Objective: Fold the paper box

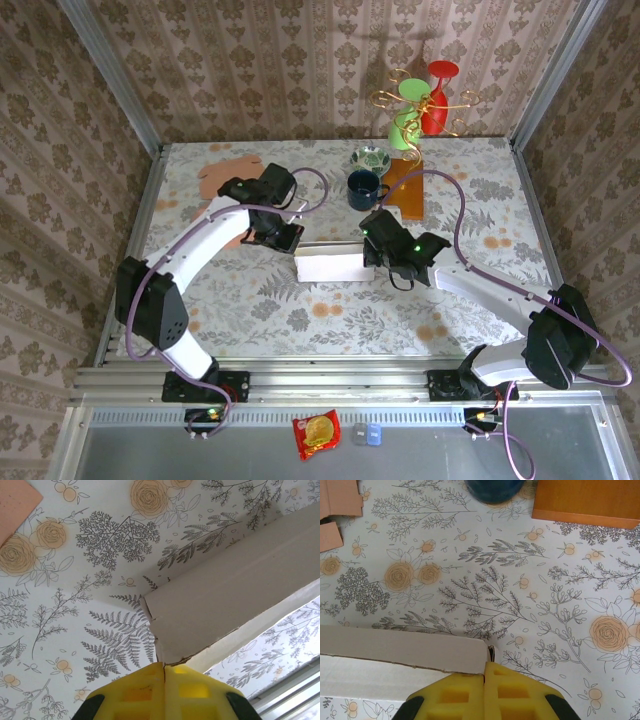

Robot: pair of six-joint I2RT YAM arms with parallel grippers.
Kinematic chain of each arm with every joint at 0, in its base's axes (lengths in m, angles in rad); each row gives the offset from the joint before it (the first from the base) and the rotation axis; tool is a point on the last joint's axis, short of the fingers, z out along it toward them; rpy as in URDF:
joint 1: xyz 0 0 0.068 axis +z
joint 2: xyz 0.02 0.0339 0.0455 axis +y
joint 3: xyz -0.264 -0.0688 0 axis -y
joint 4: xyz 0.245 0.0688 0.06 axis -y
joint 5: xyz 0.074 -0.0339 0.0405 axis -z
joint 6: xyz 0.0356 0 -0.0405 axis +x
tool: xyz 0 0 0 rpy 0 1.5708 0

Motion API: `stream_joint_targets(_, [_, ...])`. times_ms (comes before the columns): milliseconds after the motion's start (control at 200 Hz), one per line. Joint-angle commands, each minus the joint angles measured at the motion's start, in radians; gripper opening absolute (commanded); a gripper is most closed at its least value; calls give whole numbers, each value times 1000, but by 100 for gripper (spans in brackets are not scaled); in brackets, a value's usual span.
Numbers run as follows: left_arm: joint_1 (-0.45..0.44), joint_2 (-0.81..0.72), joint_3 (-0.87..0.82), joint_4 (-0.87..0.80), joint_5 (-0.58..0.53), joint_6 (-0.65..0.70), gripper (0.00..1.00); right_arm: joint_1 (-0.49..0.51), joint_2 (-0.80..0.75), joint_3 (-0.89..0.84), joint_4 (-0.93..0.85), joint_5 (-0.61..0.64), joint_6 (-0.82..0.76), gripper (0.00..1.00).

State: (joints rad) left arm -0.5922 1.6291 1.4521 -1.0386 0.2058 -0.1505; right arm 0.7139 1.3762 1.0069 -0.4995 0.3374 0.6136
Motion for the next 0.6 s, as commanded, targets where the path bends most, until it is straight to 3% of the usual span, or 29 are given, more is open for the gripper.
stream_joint_targets(0, [14, 19, 51, -68, 52, -73, 3, 10, 40, -21, -101, -41, 28, 0])
stream_joint_targets(590, [58, 83, 155, -175, 211, -190, 2, 13, 43, -20, -88, -45, 37, 0])
